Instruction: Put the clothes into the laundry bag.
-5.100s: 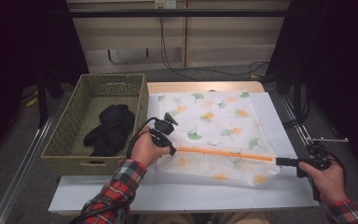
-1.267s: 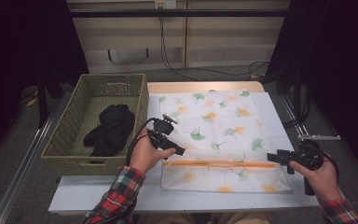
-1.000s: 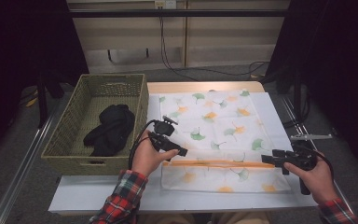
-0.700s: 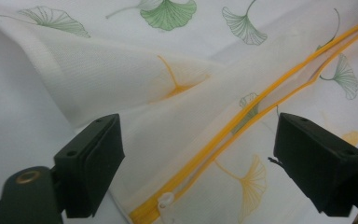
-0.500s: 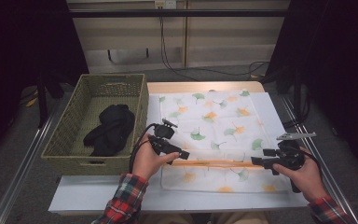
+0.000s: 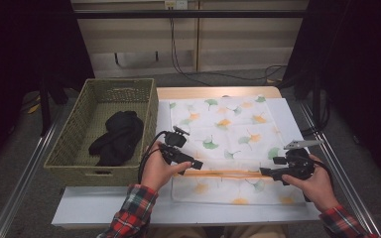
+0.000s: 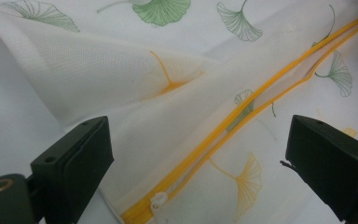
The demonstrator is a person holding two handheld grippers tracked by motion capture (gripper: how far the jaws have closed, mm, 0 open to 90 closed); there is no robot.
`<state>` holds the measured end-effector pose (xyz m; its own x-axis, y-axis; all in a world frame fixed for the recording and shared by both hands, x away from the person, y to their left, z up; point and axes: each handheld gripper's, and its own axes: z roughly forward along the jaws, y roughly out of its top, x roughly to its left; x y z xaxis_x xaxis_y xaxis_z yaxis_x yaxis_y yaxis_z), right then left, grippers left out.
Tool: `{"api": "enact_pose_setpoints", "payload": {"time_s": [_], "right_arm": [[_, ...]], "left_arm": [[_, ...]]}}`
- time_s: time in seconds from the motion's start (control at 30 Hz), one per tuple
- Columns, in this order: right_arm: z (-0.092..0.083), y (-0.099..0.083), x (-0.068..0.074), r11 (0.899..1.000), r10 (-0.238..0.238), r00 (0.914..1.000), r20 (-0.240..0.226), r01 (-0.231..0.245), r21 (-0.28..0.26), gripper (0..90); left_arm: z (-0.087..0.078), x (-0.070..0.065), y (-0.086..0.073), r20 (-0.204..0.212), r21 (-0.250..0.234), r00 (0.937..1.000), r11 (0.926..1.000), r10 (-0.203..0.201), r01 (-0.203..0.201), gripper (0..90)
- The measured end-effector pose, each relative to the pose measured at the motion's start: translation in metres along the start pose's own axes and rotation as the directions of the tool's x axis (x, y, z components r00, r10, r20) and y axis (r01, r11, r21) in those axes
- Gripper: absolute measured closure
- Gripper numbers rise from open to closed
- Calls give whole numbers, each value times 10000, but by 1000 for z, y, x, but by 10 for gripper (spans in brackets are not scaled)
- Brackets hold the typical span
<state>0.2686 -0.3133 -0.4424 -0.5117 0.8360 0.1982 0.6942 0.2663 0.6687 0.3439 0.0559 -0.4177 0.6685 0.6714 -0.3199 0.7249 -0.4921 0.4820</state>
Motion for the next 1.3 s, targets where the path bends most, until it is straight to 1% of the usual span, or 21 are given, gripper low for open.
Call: {"api": "enact_pose_setpoints", "payload": {"time_s": [0.03, 0.13, 0.2, 0.27, 0.3, 0.33, 0.43, 0.5, 0.57, 0.6, 0.7, 0.77, 0.8, 0.83, 0.87, 0.93, 1.0, 1.1, 1.2, 1.27, 1.3], "right_arm": [[1, 0, 1, 10000, -40, 10000, 40, 40, -7, 243], [5, 3, 4, 9998, -170, 9998, -97, 170, 66, 243], [8, 5, 7, 9998, -201, 9997, -103, 202, 83, 241], [12, 8, 10, 9994, -302, 9994, -179, 305, 155, 240], [15, 9, 12, 9993, -357, 9992, -173, 359, 142, 238], [17, 10, 14, 9990, -420, 9989, -191, 422, 129, 242], [24, 15, 21, 9983, -555, 9976, -403, 561, 155, 247], [28, 17, 24, 9978, -649, 9969, -444, 655, 132, 248], [31, 19, 27, 9970, -761, 9960, -464, 768, 127, 249], [32, 20, 29, 9970, -761, 9958, -505, 768, 119, 251], [37, 22, 31, 9948, -999, 9934, -559, 1008, 132, 259], [39, 22, 33, 9936, -1103, 9924, -542, 1114, 174, 273], [41, 22, 33, 9923, -1219, 9907, -600, 1230, 142, 288], [42, 22, 34, 9911, -1284, 9904, -518, 1300, 287, 298], [45, 22, 34, 9879, -1494, 9873, -545, 1513, 328, 306], [49, 20, 35, 9866, -1554, 9860, -604, 1580, 413, 323], [52, 18, 35, 9873, -1504, 9844, -914, 1544, 376, 345], [57, 17, 36, 9795, -1920, 9782, -787, 1960, 470, 373], [61, 18, 38, 9772, -2055, 9749, -860, 2092, 372, 391], [64, 18, 38, 9720, -2294, 9699, -814, 2326, 328, 404], [65, 18, 39, 9712, -2327, 9698, -729, 2357, 344, 404]], "left_arm": [[0, 1, 0, 25, 45, 10000, 10000, -13, 13, 58], [1, 2, 0, 30, 117, 10000, 9999, -94, 93, 50], [3, 4, 0, 93, 310, 9999, 9995, -100, 97, 51], [3, 4, 0, -34, 378, 10000, 9993, -45, 46, 50], [3, 5, 1, 23, 423, 10000, 9991, -38, 37, 49], [3, 4, 1, -51, 355, 9999, 9993, -115, 117, 48], [2, 5, 1, -54, 348, 9999, 9993, -105, 107, 44], [2, 5, 0, -35, 309, 10000, 9995, -66, 67, 42], [2, 5, 0, 43, 268, 9999, 9995, -156, 155, 42], [2, 5, -1, 40, 300, 9999, 9994, -149, 147, 41], [1, 5, 0, 74, 342, 10000, 9994, -30, 27, 41], [1, 5, -1, 67, 316, 10000, 9995, -63, 61, 41], [1, 6, -1, 60, 330, 10000, 9994, -40, 38, 41], [2, 6, -2, 103, 324, 9999, 9995, -57, 54, 41], [3, 7, -2, 83, 340, 9999, 9993, -126, 124, 41], [4, 7, -3, 107, 447, 9999, 9990, -100, 95, 41], [4, 7, -3, 66, 461, 9999, 9988, -139, 135, 41], [5, 6, -3, 113, 431, 9999, 9990, -117, 112, 41], [5, 7, -3, 105, 458, 9999, 9989, -97, 92, 42], [6, 7, -4, 92, 467, 9999, 9988, -115, 111, 42], [6, 7, -4, 99, 451, 9999, 9989, -126, 121, 42]]}}
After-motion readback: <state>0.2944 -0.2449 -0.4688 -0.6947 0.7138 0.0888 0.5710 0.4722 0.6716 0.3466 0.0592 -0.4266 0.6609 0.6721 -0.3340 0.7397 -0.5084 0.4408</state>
